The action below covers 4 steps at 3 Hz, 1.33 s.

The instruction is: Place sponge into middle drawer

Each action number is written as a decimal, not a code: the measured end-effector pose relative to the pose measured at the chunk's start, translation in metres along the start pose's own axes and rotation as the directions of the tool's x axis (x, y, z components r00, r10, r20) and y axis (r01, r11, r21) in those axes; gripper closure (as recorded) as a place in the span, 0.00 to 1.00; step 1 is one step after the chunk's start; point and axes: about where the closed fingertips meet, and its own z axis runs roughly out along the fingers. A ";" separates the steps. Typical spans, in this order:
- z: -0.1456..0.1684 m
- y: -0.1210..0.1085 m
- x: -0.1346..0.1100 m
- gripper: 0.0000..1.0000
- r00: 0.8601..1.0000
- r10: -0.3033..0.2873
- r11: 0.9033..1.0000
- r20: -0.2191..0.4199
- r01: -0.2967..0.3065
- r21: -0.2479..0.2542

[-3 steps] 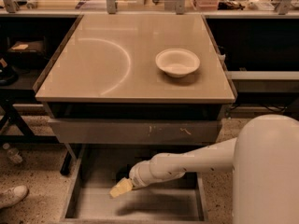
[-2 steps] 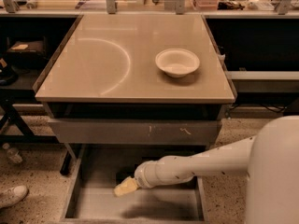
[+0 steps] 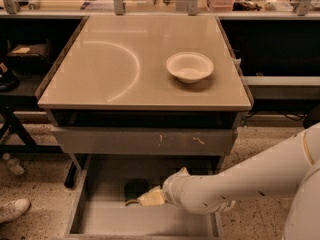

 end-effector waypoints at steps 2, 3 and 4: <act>-0.022 -0.046 0.027 0.00 0.997 0.053 0.996 -0.047 -0.050 0.068; -0.068 -0.098 0.057 0.00 0.988 0.131 0.973 -0.079 -0.113 0.204; -0.125 -0.122 0.095 0.00 0.985 0.134 0.946 -0.112 -0.094 0.311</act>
Offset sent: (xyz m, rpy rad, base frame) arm 0.0017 -0.2066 -0.0085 -0.1768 0.0942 -0.3353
